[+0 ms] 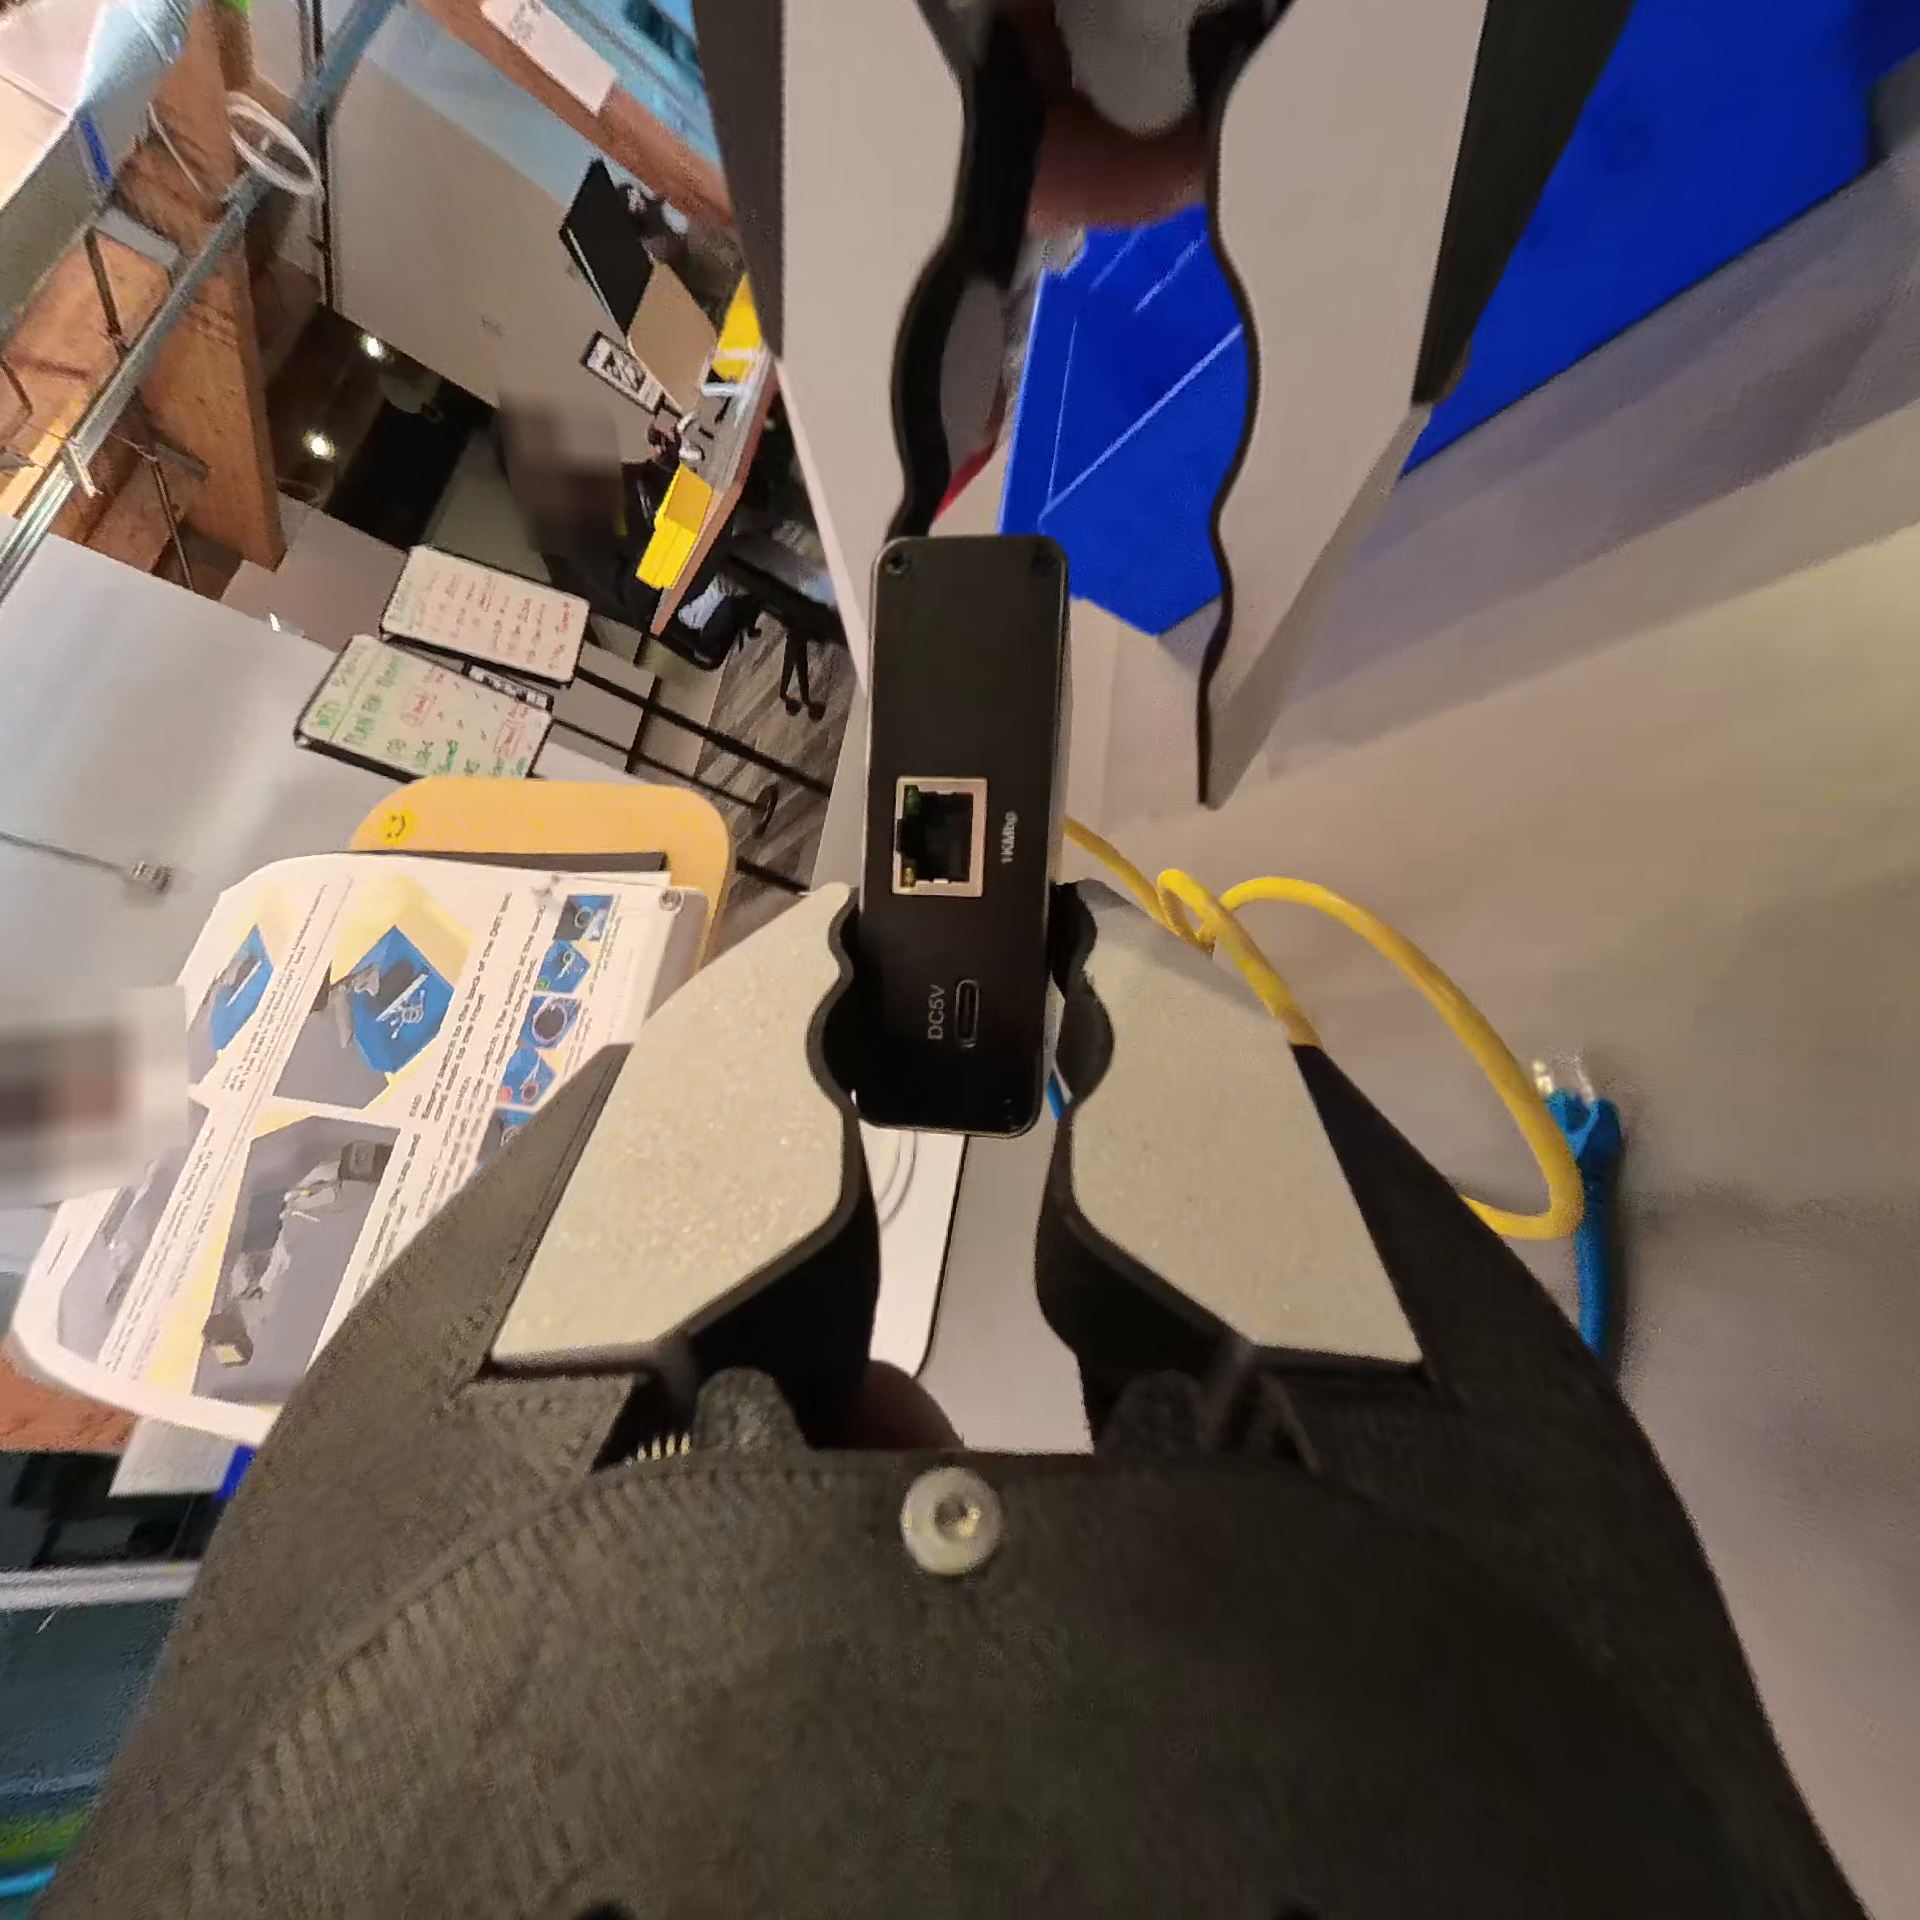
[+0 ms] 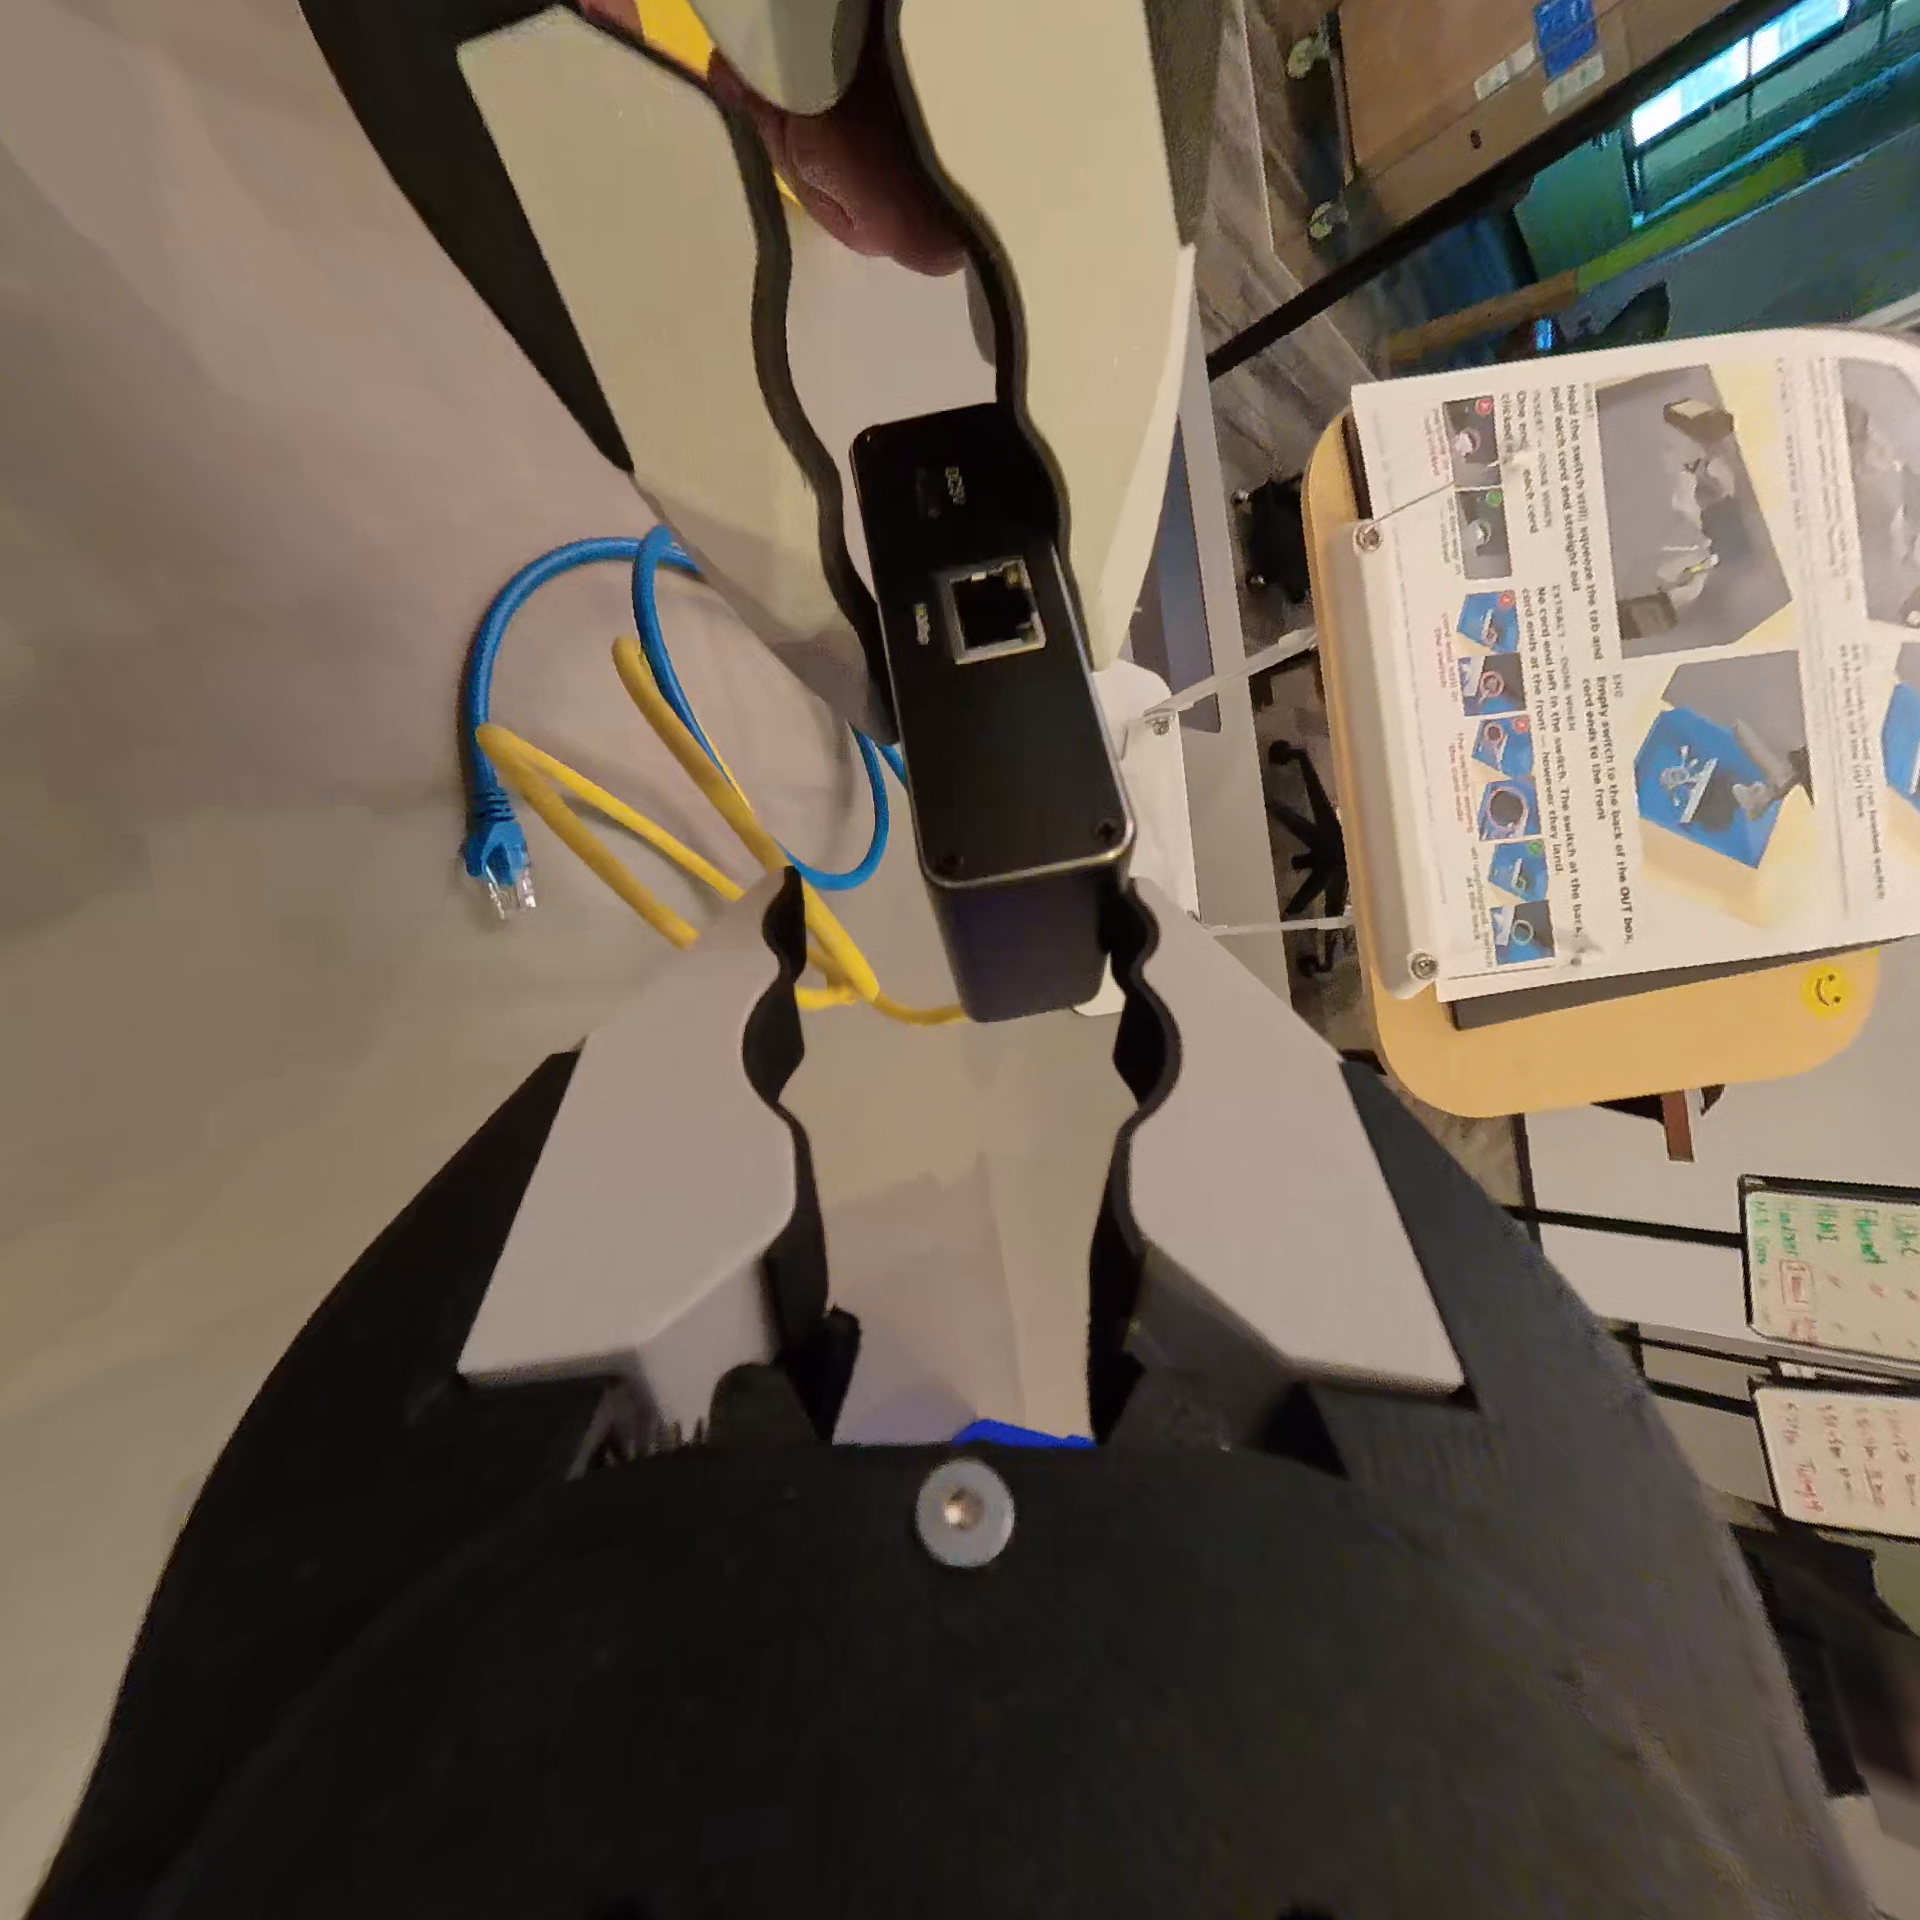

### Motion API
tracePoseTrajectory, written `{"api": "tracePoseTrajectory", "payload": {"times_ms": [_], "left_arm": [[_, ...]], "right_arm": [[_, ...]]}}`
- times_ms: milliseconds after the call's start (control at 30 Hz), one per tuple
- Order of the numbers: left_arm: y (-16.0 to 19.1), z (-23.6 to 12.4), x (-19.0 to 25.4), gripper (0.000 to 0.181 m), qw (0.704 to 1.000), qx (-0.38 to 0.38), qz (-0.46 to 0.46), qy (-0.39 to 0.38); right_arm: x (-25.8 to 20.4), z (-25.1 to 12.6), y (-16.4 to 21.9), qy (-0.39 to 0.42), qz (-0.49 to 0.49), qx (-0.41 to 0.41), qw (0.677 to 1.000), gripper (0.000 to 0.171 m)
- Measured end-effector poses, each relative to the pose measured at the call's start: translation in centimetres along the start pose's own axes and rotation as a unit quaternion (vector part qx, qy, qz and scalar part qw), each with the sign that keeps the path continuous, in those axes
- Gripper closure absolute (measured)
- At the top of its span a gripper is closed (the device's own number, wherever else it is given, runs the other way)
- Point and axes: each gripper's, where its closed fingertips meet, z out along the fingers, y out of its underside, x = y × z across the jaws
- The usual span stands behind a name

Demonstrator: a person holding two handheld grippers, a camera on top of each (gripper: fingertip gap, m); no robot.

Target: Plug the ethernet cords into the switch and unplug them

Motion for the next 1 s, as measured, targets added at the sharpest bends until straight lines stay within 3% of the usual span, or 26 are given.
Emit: {"api": "tracePoseTrajectory", "payload": {"times_ms": [67, 133, 367, 500, 800, 1000], "left_arm": [[-0.7, -0.3, 0.2, 0.148, 1.0, 0.02, 0.0, 0.008], [-1.2, -0.5, 0.4, 0.148, 0.999, 0.038, 0.0, 0.016], [0.5, 0.3, 0.7, 0.147, 0.999, 0.001, -0.031, 0.032], [2.6, -0.1, 0.1, 0.133, 0.998, -0.042, -0.036, 0.04], [4.7, -2.3, -3.9, 0.137, 0.996, -0.074, -0.04, -0.004], [5.3, -2.5, -4.1, 0.139, 0.996, -0.089, -0.027, -0.008]], "right_arm": [[0.0, 0.1, -0.2, 0.004, -0.004, 0.016, 1.0, 0.117], [0.5, -0.1, -0.7, 0.024, -0.012, 0.029, 0.999, 0.139], [0.4, 1.0, 0.2, 0.028, -0.016, -0.023, 0.999, 0.141], [0.6, 2.2, 1.8, 0.049, -0.006, -0.072, 0.996, 0.141], [-1.7, 5.7, 4.9, 0.105, -0.037, -0.173, 0.979, 0.141], [-4.6, 8.1, 5.7, 0.091, -0.073, -0.209, 0.971, 0.14]]}}
